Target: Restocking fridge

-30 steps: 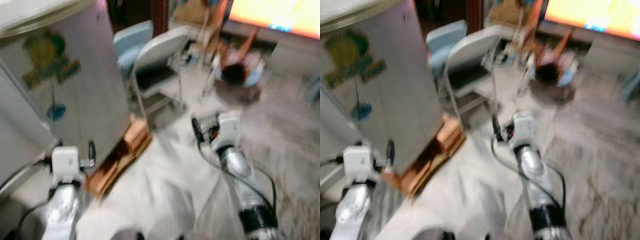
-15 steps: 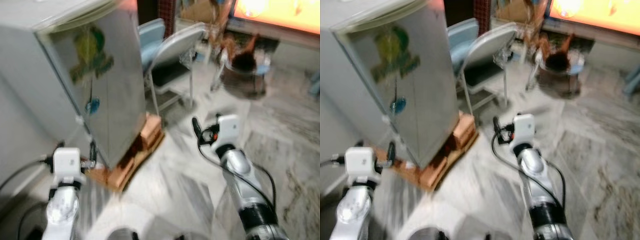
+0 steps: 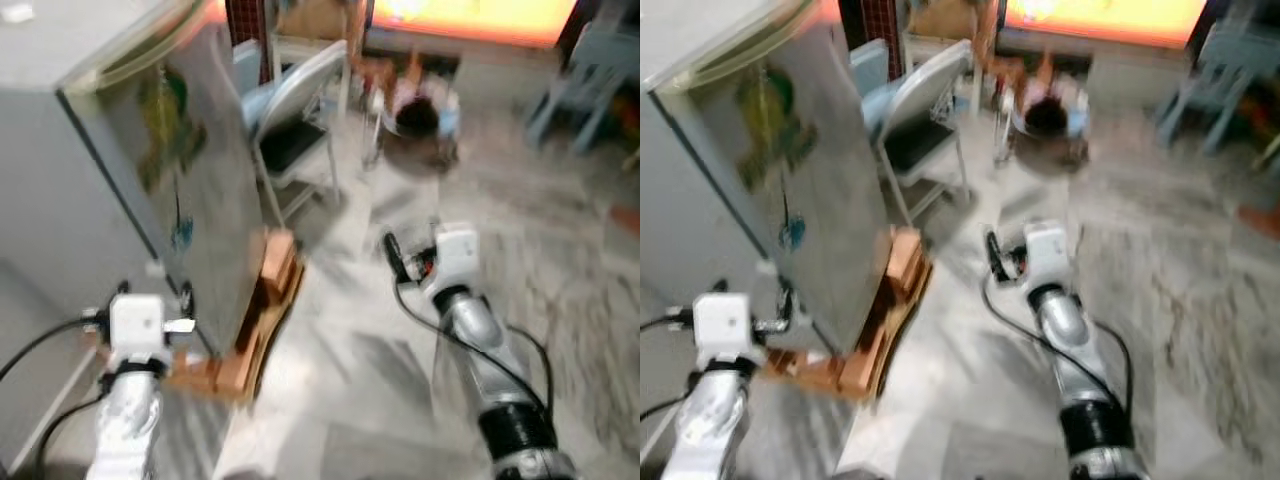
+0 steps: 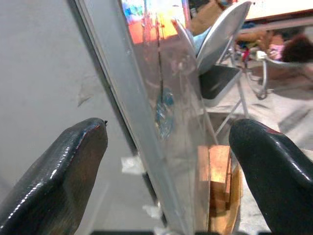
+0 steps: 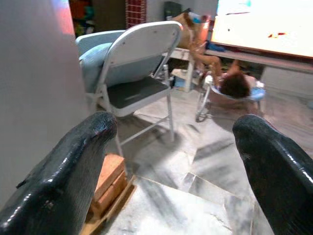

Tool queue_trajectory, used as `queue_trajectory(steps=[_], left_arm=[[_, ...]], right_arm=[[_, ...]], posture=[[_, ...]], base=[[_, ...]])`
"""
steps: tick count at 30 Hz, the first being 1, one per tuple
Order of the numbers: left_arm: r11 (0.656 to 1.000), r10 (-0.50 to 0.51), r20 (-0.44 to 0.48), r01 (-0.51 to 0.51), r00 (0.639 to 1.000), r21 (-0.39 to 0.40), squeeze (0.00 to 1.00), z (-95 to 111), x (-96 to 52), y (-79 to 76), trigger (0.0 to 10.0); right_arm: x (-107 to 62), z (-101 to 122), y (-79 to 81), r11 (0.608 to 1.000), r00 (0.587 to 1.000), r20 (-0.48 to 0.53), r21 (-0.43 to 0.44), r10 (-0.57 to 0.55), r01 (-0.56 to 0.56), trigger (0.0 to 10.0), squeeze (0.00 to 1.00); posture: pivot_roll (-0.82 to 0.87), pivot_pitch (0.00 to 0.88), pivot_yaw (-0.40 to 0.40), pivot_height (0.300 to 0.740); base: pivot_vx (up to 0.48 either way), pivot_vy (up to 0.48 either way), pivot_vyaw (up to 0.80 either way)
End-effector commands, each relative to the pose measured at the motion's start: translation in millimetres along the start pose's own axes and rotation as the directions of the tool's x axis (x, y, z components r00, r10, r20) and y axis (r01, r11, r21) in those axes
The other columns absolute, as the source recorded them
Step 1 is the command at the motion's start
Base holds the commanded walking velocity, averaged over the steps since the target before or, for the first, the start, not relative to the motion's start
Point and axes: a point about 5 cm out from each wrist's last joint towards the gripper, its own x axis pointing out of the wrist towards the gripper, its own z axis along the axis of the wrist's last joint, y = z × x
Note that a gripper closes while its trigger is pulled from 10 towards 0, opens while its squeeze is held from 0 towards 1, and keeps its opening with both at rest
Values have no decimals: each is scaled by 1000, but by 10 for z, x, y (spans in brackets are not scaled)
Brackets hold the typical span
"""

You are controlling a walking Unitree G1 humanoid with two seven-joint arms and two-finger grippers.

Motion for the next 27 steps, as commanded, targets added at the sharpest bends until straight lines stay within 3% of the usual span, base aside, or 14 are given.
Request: queue_trajectory(steps=[1, 5, 27], left_arm=[[1000, 10, 4, -10, 1000, 24, 0, -1, 3, 59, 10000], [1000, 20, 2, -20, 1000, 14, 0, -2, 6, 61, 10000], [998, 58, -41, -57, 997, 40, 0, -98, -59, 150, 10000]], right_arm=[[42, 47, 77, 1000, 1000, 19, 9, 20, -20, 10000, 0], [43, 46, 85, 1000, 1000, 18, 8, 18, -18, 10000, 0], [15, -1, 93, 999, 999, -3, -7, 32, -32, 10000, 0]], posture=[[43, 44, -15, 740], [42, 46, -17, 740], [43, 64, -23, 740]], base=[[330, 349, -800], [275, 232, -614], [0, 0, 0]])
